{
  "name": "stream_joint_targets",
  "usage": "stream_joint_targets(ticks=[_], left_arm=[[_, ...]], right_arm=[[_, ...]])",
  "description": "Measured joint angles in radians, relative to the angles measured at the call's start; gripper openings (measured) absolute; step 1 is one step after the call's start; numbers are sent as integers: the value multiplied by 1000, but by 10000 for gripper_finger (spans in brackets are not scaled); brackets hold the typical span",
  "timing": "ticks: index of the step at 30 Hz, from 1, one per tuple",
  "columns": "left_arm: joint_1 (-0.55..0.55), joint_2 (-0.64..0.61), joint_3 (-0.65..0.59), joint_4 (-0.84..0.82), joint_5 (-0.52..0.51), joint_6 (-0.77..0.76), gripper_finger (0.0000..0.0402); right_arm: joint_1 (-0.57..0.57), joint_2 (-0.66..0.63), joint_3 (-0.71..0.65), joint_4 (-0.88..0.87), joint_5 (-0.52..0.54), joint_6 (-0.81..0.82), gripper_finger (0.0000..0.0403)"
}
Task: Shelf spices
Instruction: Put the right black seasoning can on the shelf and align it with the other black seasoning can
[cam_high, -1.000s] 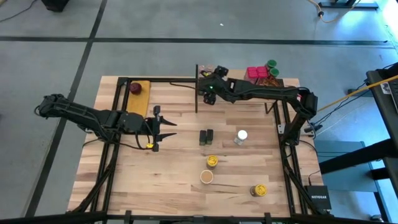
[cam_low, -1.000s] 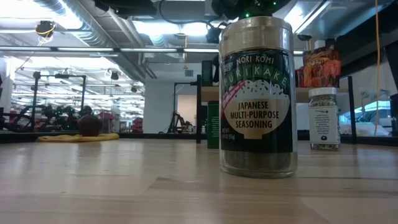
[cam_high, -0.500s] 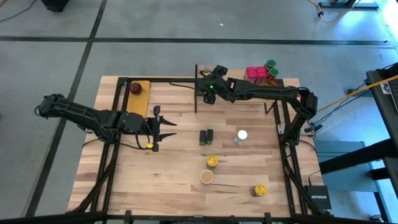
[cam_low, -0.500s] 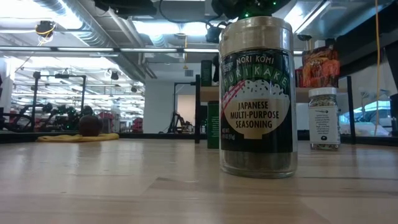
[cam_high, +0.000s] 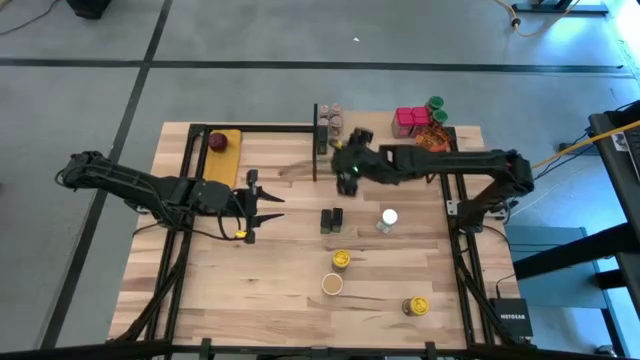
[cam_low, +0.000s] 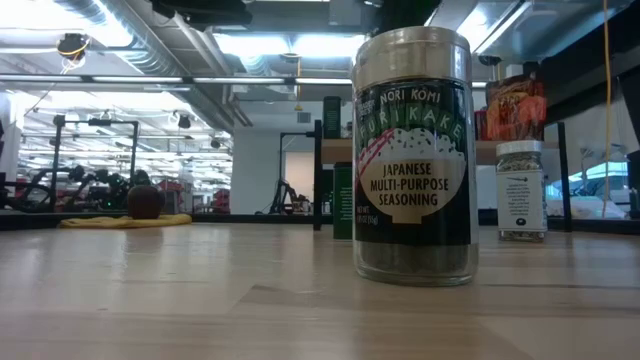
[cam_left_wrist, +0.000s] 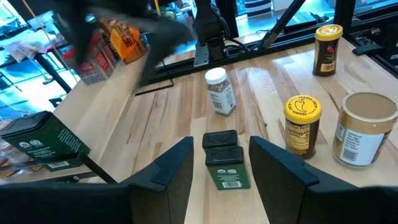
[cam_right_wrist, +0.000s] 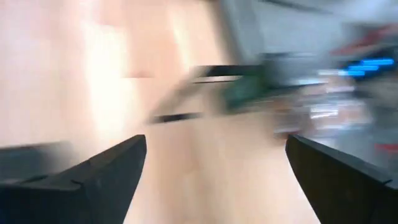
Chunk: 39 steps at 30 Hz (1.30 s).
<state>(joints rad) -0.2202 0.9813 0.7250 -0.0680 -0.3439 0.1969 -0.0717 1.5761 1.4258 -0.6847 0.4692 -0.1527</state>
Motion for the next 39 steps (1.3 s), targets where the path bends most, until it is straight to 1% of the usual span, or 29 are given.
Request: stream_joint_targets(ticks=[2,3,5,10,17,20,25,29,33,39], left_arm=[[0,0,0,0,0,-6,150],[0,0,0,2,0,-6,150],[0,0,0,6,0,-8,150],[0,0,0,9,0,-14,150],[0,0,0,47,0,-16,150],[0,1,0,45,0,-16,150],[0,7,0,41,1,-28,150],[0,10,0,43,2,-28,150],[0,11,0,46,3,-34,150],[0,11,0,43,3,-37,150]], right_arm=[[45,-17,1,-66,-122,88,392],[67,-20,1,-92,-165,125,392],[108,-20,1,-127,-215,186,392],[200,1,0,-130,-227,267,392],[270,18,-1,-106,-228,234,392],[275,27,-1,-82,-232,283,392],[272,49,-1,-88,-283,294,392],[262,93,-1,-115,-330,315,397],[239,164,-1,-161,-333,317,399],[182,244,-1,-138,-323,300,398]])
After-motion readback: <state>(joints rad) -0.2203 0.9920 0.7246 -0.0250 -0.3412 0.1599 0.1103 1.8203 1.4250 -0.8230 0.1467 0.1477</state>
